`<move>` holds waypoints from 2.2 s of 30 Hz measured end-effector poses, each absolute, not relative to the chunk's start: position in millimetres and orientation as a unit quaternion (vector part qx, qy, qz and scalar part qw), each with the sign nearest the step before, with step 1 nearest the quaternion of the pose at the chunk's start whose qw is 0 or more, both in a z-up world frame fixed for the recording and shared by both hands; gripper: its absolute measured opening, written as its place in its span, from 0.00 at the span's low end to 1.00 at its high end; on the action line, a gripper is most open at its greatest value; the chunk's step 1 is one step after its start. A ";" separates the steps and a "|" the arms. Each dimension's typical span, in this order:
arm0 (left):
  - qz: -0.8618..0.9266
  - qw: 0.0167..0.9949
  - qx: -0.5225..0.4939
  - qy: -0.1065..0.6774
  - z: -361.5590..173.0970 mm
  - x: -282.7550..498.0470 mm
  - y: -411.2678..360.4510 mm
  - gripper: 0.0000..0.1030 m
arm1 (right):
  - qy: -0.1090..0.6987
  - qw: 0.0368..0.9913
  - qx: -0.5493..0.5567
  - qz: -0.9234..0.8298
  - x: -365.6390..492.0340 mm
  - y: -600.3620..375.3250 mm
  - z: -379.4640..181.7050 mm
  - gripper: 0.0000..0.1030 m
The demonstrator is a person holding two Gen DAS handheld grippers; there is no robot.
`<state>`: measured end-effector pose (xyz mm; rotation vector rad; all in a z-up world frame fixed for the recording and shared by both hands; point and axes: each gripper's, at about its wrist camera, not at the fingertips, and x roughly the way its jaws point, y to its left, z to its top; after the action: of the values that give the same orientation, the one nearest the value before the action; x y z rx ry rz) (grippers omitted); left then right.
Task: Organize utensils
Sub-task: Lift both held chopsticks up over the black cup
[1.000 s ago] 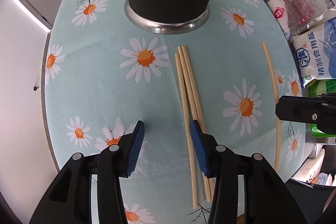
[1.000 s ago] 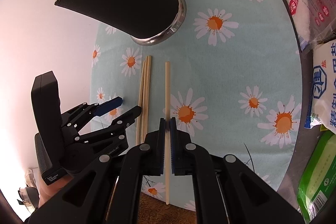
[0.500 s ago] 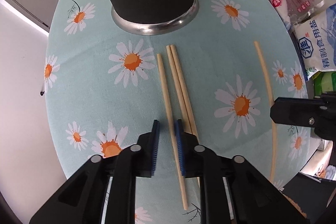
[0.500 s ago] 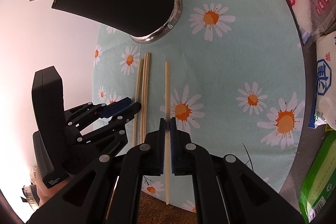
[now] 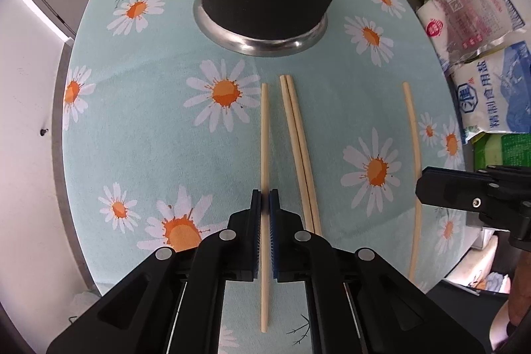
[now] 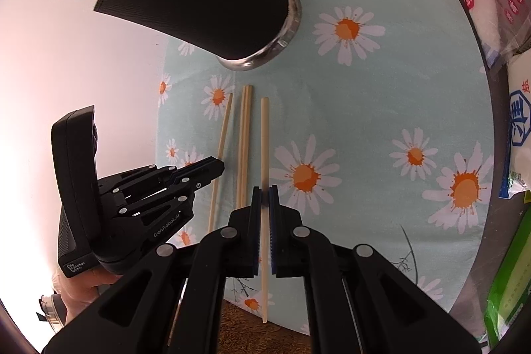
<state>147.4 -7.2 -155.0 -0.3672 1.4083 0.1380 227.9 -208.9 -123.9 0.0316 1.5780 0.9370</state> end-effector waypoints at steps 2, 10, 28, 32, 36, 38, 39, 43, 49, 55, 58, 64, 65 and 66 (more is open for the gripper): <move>0.056 0.749 -0.179 0.636 -149.9 138.2 2.6 0.04 | 0.681 0.608 0.014 0.408 224.7 -205.7 -122.6 0.05; 0.026 0.774 -0.225 0.591 -118.3 108.3 38.8 0.04 | 0.681 0.611 0.023 0.403 208.3 -192.4 -111.0 0.05; -0.022 0.853 -0.193 0.485 -39.3 85.4 57.5 0.04 | 0.606 0.673 0.064 0.419 185.4 -176.7 -52.4 0.05; -0.029 0.874 -0.183 0.449 -14.1 86.3 61.8 0.04 | 0.566 0.700 0.063 0.431 187.3 -170.2 -27.1 0.05; -0.033 0.891 -0.171 0.420 7.5 93.2 65.7 0.04 | 0.532 0.725 0.055 0.434 194.0 -162.9 -3.0 0.05; -0.039 0.899 -0.167 0.402 19.0 96.2 67.7 0.04 | 0.511 0.738 0.048 0.439 195.1 -157.9 9.1 0.05; -0.037 0.906 -0.164 0.389 25.4 97.4 68.7 0.04 | 0.499 0.745 0.044 0.441 195.1 -156.1 14.3 0.05; -0.048 0.927 -0.152 0.339 49.2 105.8 70.6 0.04 | 0.451 0.774 0.028 0.443 195.8 -152.5 38.8 0.05; -0.074 0.945 -0.124 0.292 72.5 124.3 63.2 0.04 | 0.386 0.812 0.025 0.436 206.0 -150.9 71.8 0.05; -0.099 0.957 -0.112 0.250 89.7 137.4 58.3 0.04 | 0.335 0.830 0.049 0.443 222.9 -153.4 99.4 0.05; -0.091 0.964 -0.122 0.219 95.6 147.3 66.4 0.04 | 0.309 0.836 0.057 0.450 232.4 -152.2 107.9 0.05; -0.072 0.967 -0.129 0.206 88.3 170.1 80.3 0.04 | 0.285 0.837 0.086 0.459 256.4 -147.7 111.4 0.05; -0.069 0.968 -0.127 0.207 86.7 172.6 81.2 0.04 | 0.277 0.837 0.095 0.463 259.0 -148.5 112.9 0.05; -0.071 0.967 -0.132 0.207 85.2 176.7 83.2 0.04 | 0.271 0.836 0.100 0.466 261.3 -148.3 113.5 0.05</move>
<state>176.7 83.2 85.2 -0.2671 0.4182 -0.1437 261.3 -148.3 113.5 0.2126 0.5742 0.9871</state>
